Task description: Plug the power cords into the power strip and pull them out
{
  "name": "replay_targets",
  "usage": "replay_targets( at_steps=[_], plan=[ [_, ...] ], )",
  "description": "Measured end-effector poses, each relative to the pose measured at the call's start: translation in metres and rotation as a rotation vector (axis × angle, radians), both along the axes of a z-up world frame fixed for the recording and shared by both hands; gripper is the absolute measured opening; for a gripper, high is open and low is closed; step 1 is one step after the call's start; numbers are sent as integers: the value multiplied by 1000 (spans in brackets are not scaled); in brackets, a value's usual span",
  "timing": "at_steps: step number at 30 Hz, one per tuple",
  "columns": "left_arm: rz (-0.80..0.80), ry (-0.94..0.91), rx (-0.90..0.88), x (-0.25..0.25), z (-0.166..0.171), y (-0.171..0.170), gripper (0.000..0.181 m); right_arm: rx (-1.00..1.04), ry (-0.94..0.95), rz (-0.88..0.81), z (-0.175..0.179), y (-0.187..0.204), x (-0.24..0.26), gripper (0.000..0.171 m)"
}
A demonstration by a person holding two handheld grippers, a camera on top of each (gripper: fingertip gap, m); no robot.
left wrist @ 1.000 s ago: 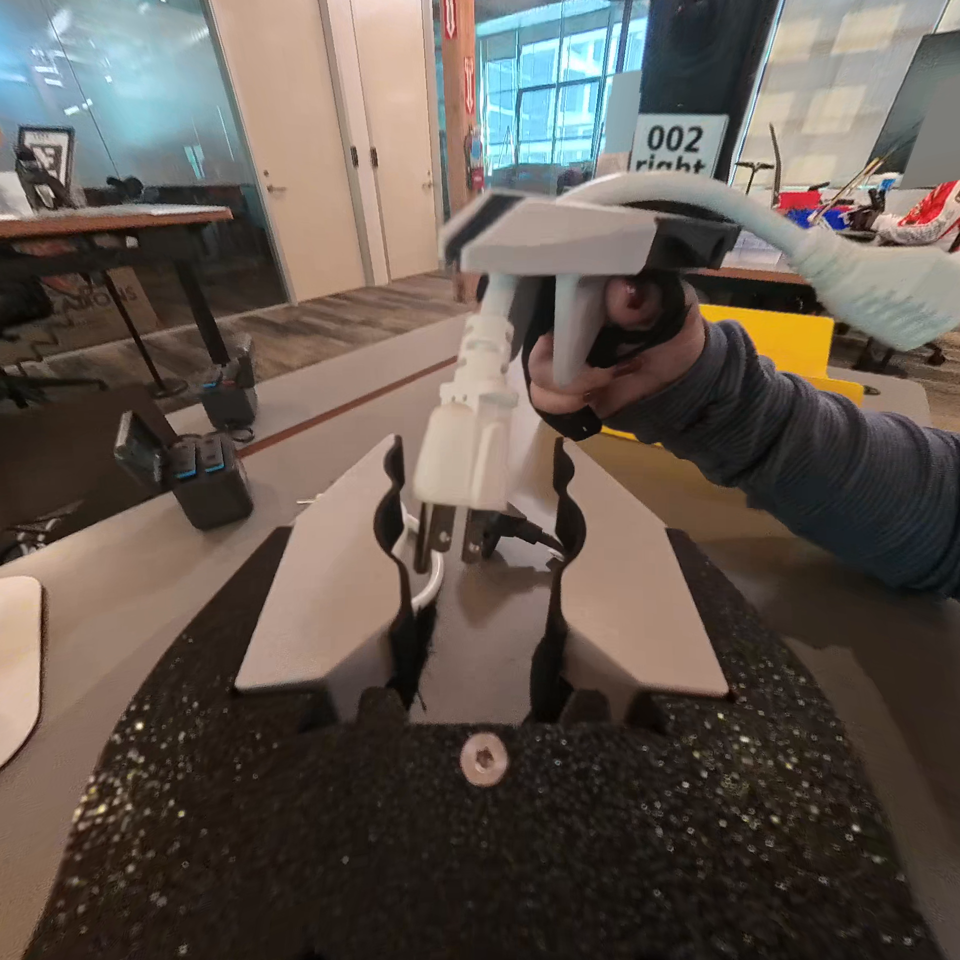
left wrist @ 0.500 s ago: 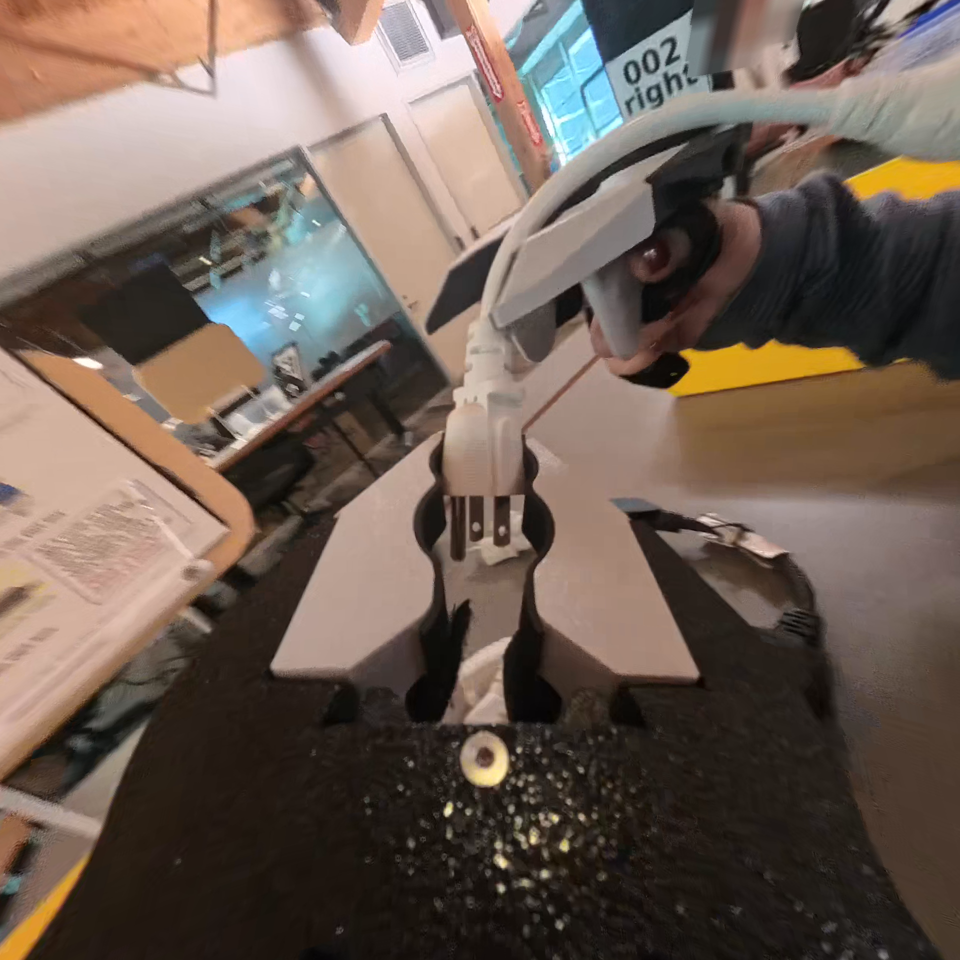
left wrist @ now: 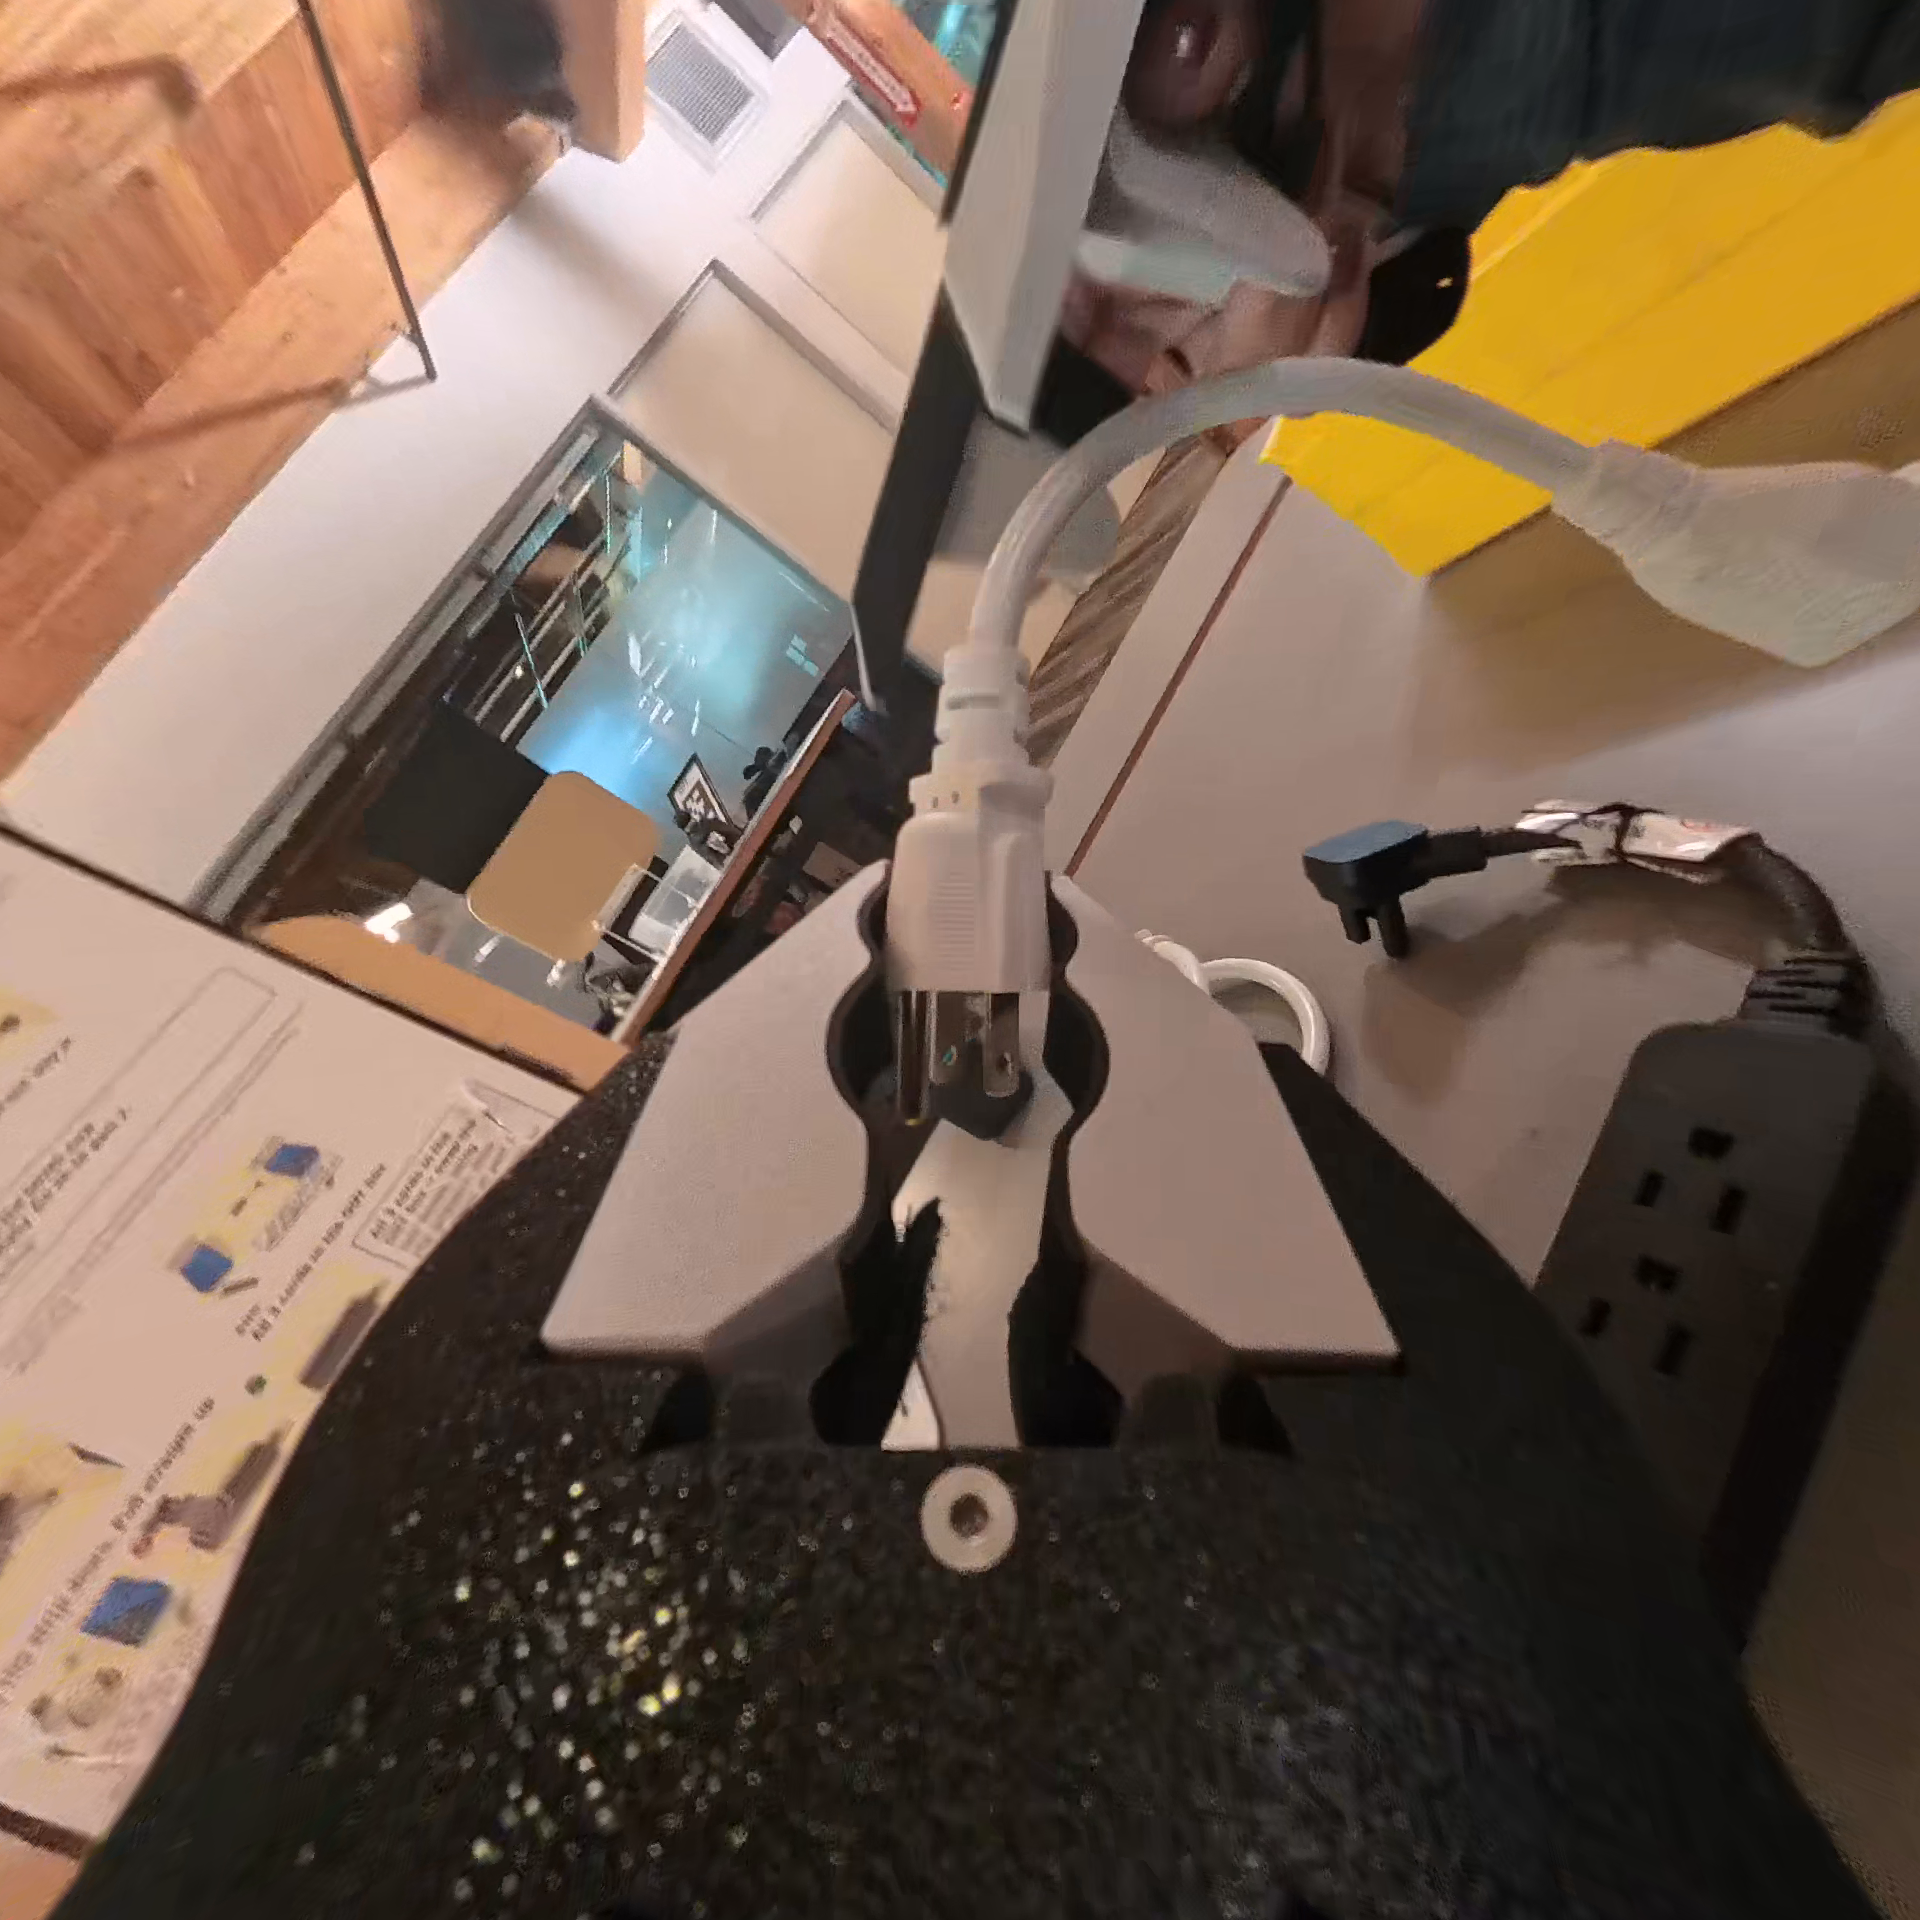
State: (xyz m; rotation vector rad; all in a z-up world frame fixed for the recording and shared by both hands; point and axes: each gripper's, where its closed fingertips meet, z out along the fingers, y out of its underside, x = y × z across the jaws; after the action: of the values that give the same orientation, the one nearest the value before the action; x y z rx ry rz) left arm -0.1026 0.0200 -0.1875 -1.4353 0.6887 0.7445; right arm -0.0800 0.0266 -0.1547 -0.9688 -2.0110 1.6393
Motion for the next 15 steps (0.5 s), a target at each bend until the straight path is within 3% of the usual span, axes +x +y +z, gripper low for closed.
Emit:
replay_targets(
  at_steps=[3,7,8,11,12,15],
  plan=[
    [9,170,47,10,0,1,24,72,-207,105,-37,-28,7,87],
    [25,238,21,9,-10,5,23,166,-269,46,-59,-26,-5,39],
    [24,228,18,9,-11,5,23,169,-267,49,-60,-26,-5,38],
    [-44,42,32,13,-4,3,29,205,-202,62,-55,-23,-3,23],
    [-103,-75,19,16,-2,1,31,240,-168,68,-53,-22,-1,13],
    [-305,-443,-25,21,11,-8,47,360,-53,50,-45,-19,3,10]
  ],
)
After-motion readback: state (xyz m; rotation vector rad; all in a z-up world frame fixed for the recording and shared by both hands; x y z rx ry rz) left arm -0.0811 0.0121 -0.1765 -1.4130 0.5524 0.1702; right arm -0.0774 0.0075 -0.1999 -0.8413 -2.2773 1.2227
